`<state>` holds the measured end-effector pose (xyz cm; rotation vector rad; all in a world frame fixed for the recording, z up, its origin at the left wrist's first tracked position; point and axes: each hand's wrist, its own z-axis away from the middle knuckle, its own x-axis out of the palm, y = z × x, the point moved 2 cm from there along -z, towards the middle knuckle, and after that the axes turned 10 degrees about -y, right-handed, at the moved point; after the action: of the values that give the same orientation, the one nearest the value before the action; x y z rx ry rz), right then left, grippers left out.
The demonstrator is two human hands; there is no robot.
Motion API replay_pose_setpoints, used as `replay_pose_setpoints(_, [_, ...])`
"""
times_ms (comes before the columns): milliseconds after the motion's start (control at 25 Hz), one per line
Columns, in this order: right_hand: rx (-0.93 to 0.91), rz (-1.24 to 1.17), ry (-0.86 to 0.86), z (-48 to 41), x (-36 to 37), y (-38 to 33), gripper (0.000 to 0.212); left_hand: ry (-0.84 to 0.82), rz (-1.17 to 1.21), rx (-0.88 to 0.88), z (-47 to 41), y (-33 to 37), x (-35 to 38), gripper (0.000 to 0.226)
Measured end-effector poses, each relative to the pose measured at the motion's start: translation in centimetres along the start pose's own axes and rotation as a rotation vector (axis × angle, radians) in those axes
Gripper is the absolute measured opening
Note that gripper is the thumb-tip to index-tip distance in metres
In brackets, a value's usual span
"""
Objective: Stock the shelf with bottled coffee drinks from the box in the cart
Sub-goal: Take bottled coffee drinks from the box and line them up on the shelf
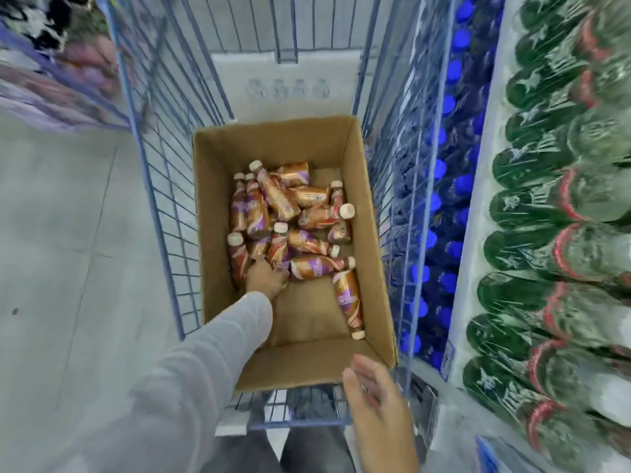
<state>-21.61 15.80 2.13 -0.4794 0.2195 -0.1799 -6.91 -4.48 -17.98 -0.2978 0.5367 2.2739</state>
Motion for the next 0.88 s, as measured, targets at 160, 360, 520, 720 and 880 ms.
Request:
replay_pose_setpoints(160, [-0.013, 0.025, -0.042, -1.7, -0.4, -1.0, 0.018, 0.066, -0.114, -0.052, -1.9, -0.2, 2.3, 0.09])
replay_pose_setpoints(360, [-0.038, 0.075, -0.094, -2.6, -0.4, -2.6, 0.019, 0.09, -0.156, -0.032, -0.8, -0.1, 1.8, 0.084])
replay_pose_setpoints(520, [0.01, 0.102, -0.153, -4.0, 0.1, -3.4, 0.019, 0.082, 0.043, 0.042, 3.2, -0.3, 0.2, 0.071])
replay_pose_setpoints(720, [0.133, 0.094, -0.23, -11.0, 2.5, -4.4, 0.022, -0.019, 0.409, 0.093, 9.8, -1.8, -2.4, 0.068])
replay_pose_setpoints(880, [0.23, 0.028, -0.097, -18.3, 4.7, -4.5, 0.03, -0.062, 0.511, 0.073, 13.7, -4.2, -3.6, 0.073])
